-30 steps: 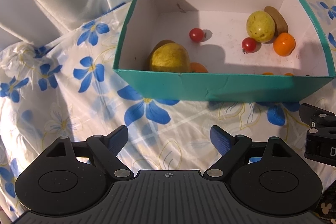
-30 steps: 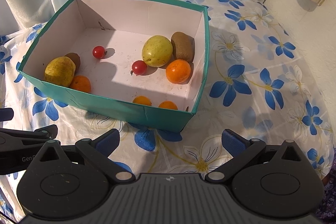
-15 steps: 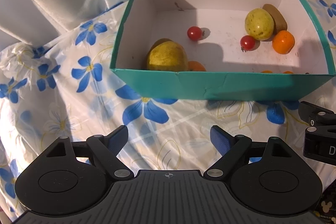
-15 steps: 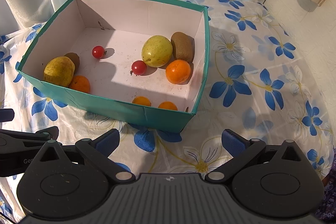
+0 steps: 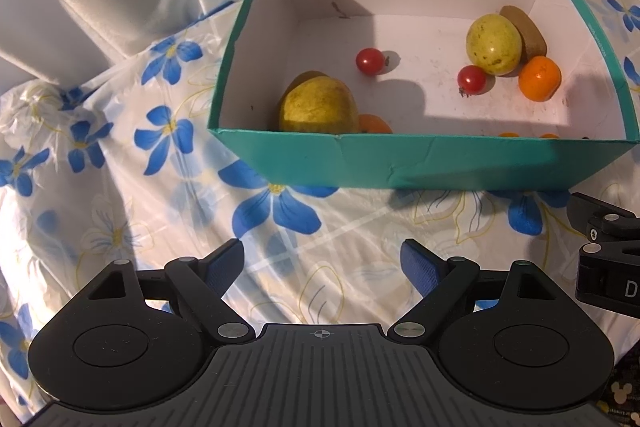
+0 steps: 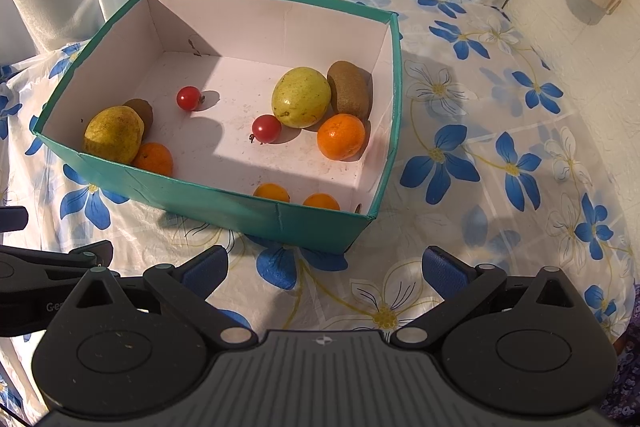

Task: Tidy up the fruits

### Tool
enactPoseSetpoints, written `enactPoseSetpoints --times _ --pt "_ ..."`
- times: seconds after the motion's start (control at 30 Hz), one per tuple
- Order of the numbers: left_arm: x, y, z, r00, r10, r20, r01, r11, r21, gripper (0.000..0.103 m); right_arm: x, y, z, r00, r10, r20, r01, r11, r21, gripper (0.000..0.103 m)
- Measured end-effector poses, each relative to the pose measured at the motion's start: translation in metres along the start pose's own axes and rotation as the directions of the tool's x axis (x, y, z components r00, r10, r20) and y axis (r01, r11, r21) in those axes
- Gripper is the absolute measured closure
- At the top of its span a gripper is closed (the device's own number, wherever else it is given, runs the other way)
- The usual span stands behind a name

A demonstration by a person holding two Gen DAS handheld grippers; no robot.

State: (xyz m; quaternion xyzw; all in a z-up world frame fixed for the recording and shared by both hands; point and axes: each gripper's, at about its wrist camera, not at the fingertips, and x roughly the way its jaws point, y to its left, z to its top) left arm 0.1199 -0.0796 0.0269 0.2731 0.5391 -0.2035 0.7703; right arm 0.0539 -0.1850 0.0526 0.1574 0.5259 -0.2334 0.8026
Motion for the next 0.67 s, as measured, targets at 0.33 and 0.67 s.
enactPoseSetpoints --times 0.33,0.67 --pt "0.0023 -0.0004 0.001 1.0 -0.009 -0.004 0.009 1.0 0.006 0.013 0.0008 -0.0002 0.0 1.0 -0.002 -0.003 0.002 1.0 -0.002 0.0" --pt "0.0002 -0.0015 -0.001 1.0 -0.011 0.016 0.01 1.0 0.028 0.013 0.001 -0.0015 -0.0002 1.0 -0.006 0.002 0.006 1.0 -0.003 0.0"
